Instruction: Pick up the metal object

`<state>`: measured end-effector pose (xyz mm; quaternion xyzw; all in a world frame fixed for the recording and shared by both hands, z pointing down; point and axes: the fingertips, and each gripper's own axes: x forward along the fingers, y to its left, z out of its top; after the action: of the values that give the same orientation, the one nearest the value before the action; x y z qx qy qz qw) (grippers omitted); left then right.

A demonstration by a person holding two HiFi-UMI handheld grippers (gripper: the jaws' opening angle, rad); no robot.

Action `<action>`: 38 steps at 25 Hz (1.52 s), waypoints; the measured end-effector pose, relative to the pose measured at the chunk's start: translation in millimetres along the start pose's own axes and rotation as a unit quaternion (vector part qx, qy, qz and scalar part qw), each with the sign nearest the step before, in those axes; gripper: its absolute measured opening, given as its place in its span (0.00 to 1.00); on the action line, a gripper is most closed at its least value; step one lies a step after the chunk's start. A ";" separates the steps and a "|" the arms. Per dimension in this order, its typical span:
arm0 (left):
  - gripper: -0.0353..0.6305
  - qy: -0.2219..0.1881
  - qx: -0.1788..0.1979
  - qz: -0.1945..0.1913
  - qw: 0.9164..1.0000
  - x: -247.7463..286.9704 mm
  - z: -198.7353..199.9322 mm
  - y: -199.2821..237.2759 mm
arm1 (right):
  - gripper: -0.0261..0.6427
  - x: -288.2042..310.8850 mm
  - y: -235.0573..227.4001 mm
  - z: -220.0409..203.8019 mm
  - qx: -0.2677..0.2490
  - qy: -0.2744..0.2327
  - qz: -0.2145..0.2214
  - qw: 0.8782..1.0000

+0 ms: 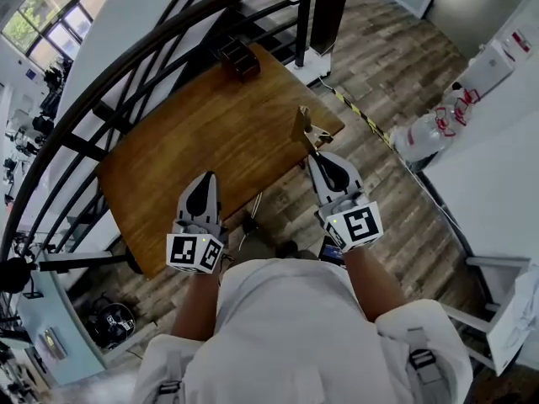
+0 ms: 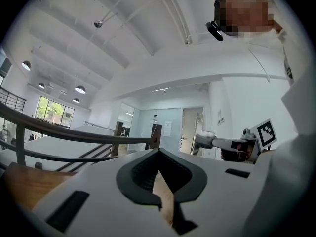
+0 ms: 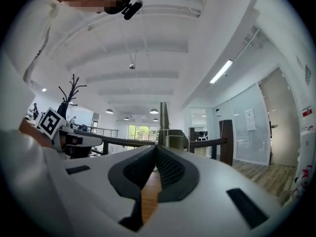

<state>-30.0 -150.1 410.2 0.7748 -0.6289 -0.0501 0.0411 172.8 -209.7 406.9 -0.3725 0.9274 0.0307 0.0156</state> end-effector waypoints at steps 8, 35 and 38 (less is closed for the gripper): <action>0.06 0.014 -0.005 -0.006 1.000 10.1 -14.1 -19.0 | 0.08 -17.9 -23.1 -19.4 0.018 0.018 -0.022 0.999; 0.06 0.048 -0.044 -0.060 0.996 7.4 -43.3 -38.2 | 0.08 -44.4 -28.6 -44.2 0.054 0.042 -0.028 0.997; 0.06 0.053 -0.048 -0.058 0.996 5.3 -46.8 -37.1 | 0.08 -47.3 -32.0 -46.3 0.057 0.042 -0.034 0.997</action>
<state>13.2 -147.7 451.7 0.8084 -0.5771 -0.0410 0.1087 228.9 -203.3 454.1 -0.4029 0.9144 -0.0388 -0.0016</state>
